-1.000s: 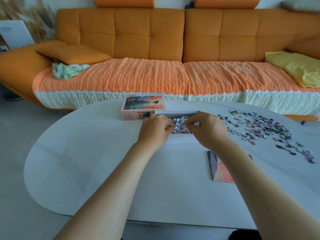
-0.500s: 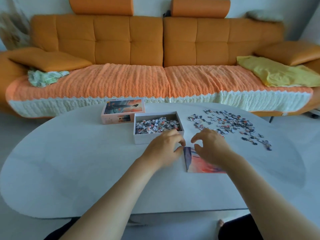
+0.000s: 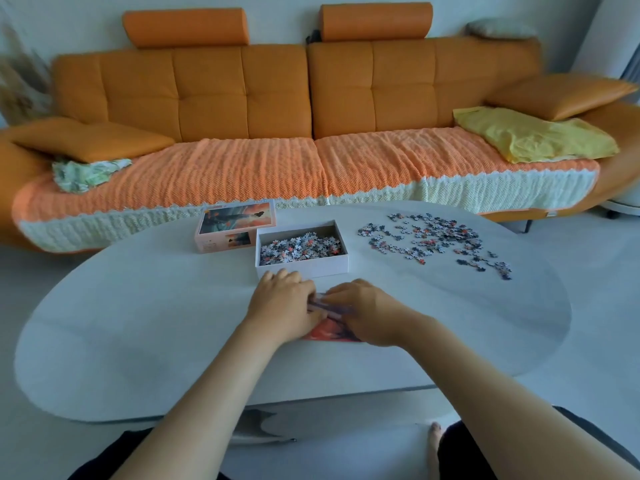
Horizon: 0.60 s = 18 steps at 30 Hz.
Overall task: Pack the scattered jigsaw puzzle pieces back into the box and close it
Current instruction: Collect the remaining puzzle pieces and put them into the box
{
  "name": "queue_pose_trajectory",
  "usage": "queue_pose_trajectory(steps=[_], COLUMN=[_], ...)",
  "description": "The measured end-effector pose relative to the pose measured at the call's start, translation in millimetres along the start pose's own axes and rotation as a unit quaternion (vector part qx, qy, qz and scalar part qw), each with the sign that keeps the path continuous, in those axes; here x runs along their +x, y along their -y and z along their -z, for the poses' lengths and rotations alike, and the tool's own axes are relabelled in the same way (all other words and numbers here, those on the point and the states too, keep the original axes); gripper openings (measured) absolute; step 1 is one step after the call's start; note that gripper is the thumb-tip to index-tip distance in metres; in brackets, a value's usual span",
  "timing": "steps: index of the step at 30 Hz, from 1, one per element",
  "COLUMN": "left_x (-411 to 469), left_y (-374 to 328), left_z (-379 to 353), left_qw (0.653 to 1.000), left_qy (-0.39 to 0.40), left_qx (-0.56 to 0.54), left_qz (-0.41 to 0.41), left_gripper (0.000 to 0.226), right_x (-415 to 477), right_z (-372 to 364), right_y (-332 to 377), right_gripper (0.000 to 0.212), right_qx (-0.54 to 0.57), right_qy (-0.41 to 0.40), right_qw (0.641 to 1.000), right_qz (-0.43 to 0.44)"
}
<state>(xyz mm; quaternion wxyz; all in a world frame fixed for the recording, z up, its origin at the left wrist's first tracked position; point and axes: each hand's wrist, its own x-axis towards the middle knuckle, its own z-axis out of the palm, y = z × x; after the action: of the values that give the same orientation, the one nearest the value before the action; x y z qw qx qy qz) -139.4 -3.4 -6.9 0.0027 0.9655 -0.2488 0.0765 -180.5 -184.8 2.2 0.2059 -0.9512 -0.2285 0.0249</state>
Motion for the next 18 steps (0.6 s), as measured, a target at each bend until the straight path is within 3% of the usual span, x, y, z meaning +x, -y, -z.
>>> queue_pose_trajectory(steps=[5, 9, 12, 18], left_x=[0.2, 29.4, 63.9, 126.0], left_y=[-1.4, -55.2, -101.7, -150.5], left_z=[10.3, 15.6, 7.2, -23.5], left_qw=[0.999, 0.990, 0.972, 0.964], left_qy=[0.009, -0.064, -0.072, -0.033], left_qx=[0.008, -0.121, -0.218, -0.264], left_qz=[0.042, -0.024, -0.045, 0.001], left_gripper=[0.032, 0.025, 0.022, 0.040], right_x=[-6.8, -27.6, -48.1, -71.2], right_z=[11.8, 35.5, 49.3, 59.6], right_y=[-24.1, -70.9, -108.7, -182.1], right_gripper=[0.036, 0.033, 0.032, 0.041], right_qx=[0.038, 0.040, -0.003, -0.055], right_qy=[-0.061, -0.123, -0.166, -0.211], right_qw=[0.995, 0.982, 0.970, 0.933], right_qz=[-0.067, -0.137, -0.177, -0.287])
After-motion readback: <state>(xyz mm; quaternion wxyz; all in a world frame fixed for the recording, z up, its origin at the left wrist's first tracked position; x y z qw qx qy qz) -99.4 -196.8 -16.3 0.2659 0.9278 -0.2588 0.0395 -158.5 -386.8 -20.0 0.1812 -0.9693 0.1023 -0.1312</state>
